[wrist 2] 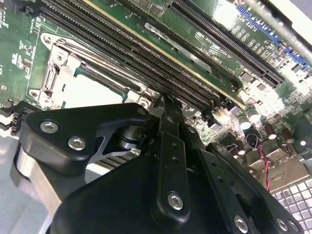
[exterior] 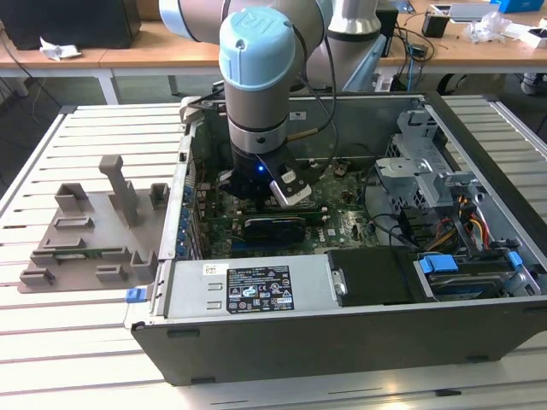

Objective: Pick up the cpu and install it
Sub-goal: 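Install the second cpu locking lever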

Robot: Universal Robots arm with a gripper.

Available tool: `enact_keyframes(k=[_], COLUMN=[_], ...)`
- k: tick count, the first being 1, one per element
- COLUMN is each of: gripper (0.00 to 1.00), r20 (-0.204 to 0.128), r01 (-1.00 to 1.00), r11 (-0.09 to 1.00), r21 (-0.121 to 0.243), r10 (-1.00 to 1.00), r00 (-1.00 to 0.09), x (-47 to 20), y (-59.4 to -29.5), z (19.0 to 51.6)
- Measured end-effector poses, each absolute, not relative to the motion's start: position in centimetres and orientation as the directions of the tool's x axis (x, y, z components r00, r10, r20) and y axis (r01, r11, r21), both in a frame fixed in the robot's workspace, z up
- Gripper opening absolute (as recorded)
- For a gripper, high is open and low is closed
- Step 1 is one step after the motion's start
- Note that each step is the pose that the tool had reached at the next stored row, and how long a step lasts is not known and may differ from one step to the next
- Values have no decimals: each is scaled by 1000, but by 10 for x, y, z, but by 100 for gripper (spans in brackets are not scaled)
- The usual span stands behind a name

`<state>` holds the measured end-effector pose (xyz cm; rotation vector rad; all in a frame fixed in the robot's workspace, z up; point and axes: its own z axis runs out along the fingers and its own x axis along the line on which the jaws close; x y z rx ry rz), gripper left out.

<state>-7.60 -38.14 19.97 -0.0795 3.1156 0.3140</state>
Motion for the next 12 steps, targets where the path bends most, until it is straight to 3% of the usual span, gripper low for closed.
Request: enact_keyframes(k=[5,10,12], gripper=[11,11,11], r20=[-12,14,18], r01=[-51,-46,-46], r11=[979,980,991], r21=[200,195,122], r10=[-50,-50,-48], r00=[-999,-999,-999], x=[-60,-25,-23], y=[-380,-368,-355], z=[218,218,218])
